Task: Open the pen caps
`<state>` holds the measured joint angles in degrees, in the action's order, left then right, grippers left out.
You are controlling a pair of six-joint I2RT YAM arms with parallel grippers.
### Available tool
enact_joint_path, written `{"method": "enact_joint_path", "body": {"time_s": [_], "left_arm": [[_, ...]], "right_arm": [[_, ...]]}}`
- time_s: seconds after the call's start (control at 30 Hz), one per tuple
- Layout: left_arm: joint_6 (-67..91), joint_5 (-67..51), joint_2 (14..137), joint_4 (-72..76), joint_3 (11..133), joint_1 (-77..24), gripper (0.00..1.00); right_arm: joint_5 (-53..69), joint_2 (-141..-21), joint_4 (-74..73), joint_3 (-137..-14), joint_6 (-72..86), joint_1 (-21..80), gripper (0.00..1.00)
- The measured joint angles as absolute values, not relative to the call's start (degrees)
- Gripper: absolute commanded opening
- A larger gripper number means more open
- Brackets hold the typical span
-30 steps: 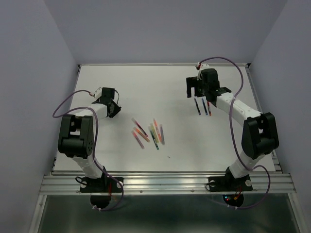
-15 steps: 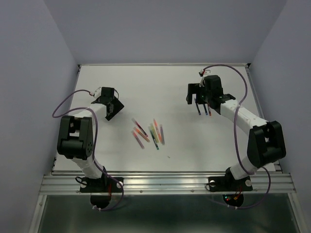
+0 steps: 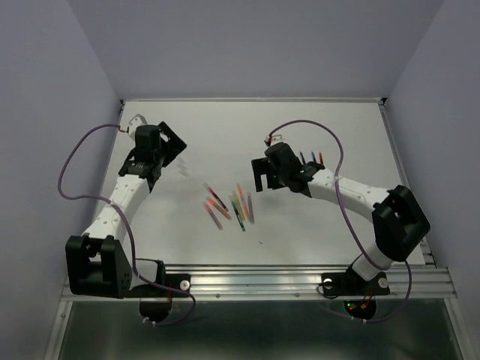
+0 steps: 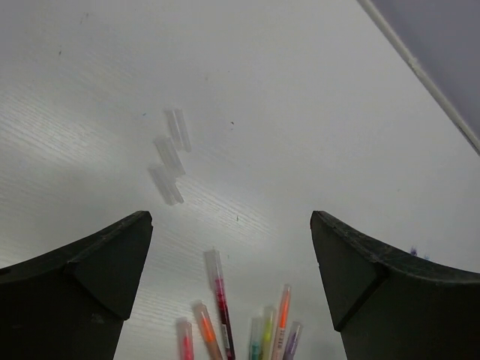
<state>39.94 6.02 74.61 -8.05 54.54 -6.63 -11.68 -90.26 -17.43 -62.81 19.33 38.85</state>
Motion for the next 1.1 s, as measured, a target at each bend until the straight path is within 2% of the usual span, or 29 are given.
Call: {"method": "enact_joint_path", "body": {"time_s": [0.3, 1.1], "left_arm": [[39.31, 5.91, 66.65, -8.16, 53.98, -6.63, 0.99], [39.0, 5.87, 66.57, -9.26, 51.75, -6.63, 0.99]], "right_arm": [[-17.98, -97.97, -20.73, -64.16, 24.4, 45.8, 1.0], [-20.4, -106.52, -24.12, -68.12, 27.99, 51.16, 1.0]]}}
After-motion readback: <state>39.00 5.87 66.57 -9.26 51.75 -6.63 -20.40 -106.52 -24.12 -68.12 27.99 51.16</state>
